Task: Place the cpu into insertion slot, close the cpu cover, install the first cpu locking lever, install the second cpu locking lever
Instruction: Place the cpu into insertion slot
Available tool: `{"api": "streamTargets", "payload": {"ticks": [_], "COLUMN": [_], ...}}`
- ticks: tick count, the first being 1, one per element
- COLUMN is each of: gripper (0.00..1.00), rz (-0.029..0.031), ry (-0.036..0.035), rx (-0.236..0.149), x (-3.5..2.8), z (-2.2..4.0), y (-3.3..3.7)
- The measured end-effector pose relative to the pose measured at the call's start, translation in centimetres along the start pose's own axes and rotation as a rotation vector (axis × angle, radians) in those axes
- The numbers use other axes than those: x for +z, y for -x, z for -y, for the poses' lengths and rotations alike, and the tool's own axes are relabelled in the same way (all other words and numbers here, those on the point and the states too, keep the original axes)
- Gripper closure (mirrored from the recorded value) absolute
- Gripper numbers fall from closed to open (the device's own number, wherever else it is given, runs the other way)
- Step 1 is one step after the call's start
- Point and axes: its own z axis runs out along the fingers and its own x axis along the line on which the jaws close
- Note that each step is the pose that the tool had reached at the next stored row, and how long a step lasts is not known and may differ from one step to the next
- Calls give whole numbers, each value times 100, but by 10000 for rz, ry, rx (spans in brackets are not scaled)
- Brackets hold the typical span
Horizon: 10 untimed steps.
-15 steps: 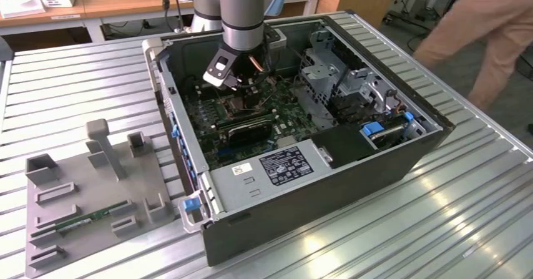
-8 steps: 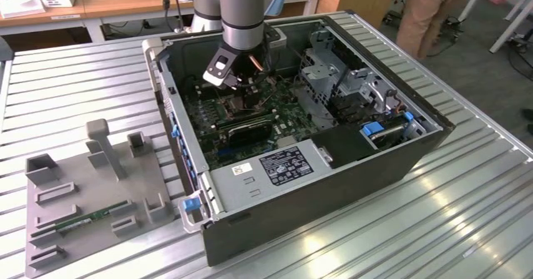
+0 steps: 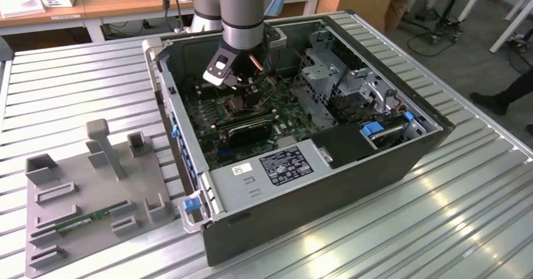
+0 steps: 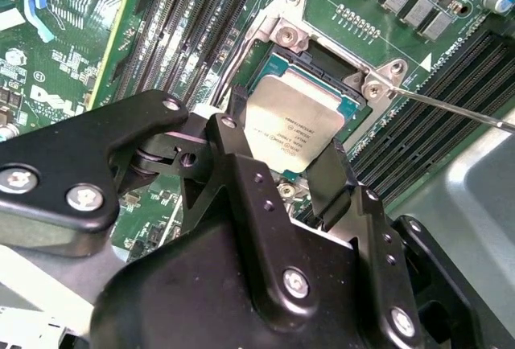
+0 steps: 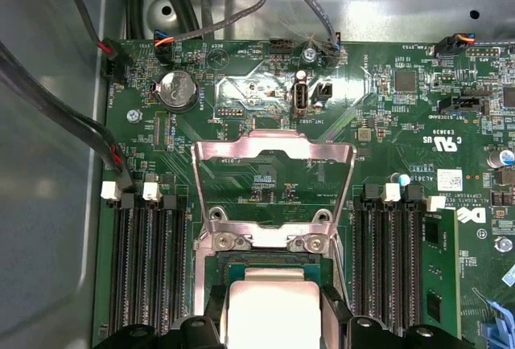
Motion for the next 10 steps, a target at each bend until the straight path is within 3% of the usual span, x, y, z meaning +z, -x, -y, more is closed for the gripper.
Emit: {"api": "streamTargets", "payload": {"ticks": [10], "gripper": [46], "rz": [-23], "ry": [1], "rx": [2], "x": [22], "z": [1], "y": [0]}}
